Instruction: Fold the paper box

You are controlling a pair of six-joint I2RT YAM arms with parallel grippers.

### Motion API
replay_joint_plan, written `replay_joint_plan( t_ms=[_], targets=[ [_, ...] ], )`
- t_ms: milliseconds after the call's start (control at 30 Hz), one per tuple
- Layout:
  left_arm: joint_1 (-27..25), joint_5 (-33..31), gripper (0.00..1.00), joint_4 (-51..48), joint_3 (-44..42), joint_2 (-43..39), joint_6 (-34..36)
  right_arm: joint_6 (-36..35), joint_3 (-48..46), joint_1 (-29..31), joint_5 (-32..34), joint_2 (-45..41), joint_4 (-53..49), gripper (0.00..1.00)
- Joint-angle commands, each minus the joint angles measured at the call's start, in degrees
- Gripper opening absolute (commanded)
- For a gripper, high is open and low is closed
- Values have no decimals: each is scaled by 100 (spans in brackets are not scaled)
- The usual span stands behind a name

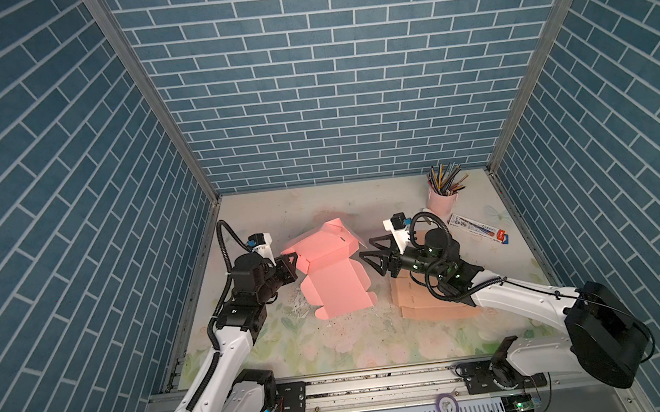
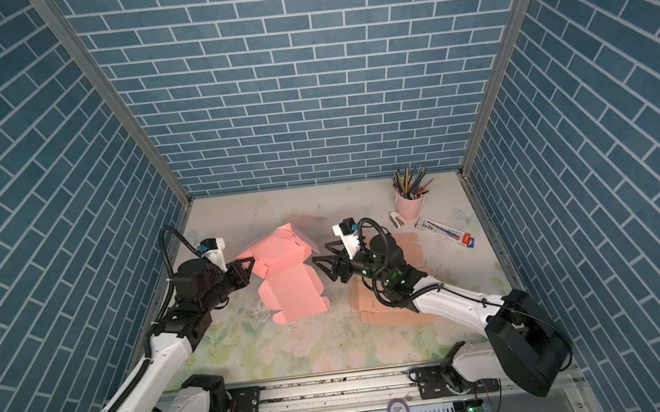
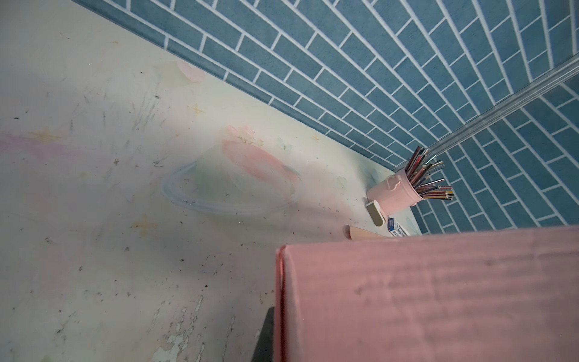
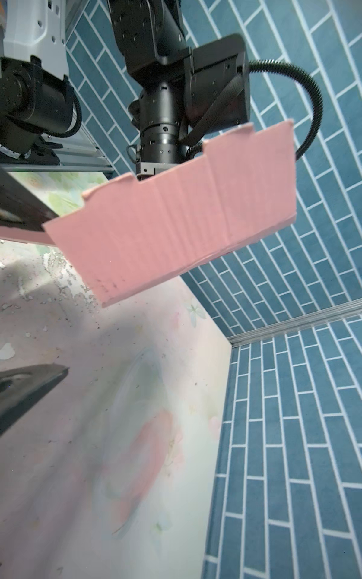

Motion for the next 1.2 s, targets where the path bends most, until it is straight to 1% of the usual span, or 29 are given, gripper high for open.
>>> replay_joint_plan(
  t_ms=[0, 267, 467, 600, 800, 833, 933, 1000, 1167],
  targets=[
    [41, 283, 0, 235, 108, -61, -101, 282, -24, -13, -327, 166, 833, 67],
    [41, 478, 0, 326, 47, -105, -126, 594, 107, -9, -521, 518, 1376, 59],
    [44, 482, 0, 319, 71, -128, -155, 519, 1, 31, -656, 443, 1467, 61],
    [57, 493, 0, 288, 91, -104, -179, 446, -225, 31, -612, 233, 1403, 63],
    [170, 670, 0, 485, -39, -31, -348, 383, -495, 31, -495, 11, 1313, 62],
    [177, 679, 0, 490, -37, -29, -354, 385, -525, 31, -462, -2, 1338, 61],
    [197, 688, 0, 446, -14, -33, -332, 541, -625, -19, -269, -12, 1419, 55],
    [214, 704, 0, 400, 32, -49, -305, 590, -715, -46, -258, 18, 1694, 52],
    [224, 766, 0, 393, 85, -31, -297, 657, -701, -57, -291, 50, 1865, 50]
  ],
)
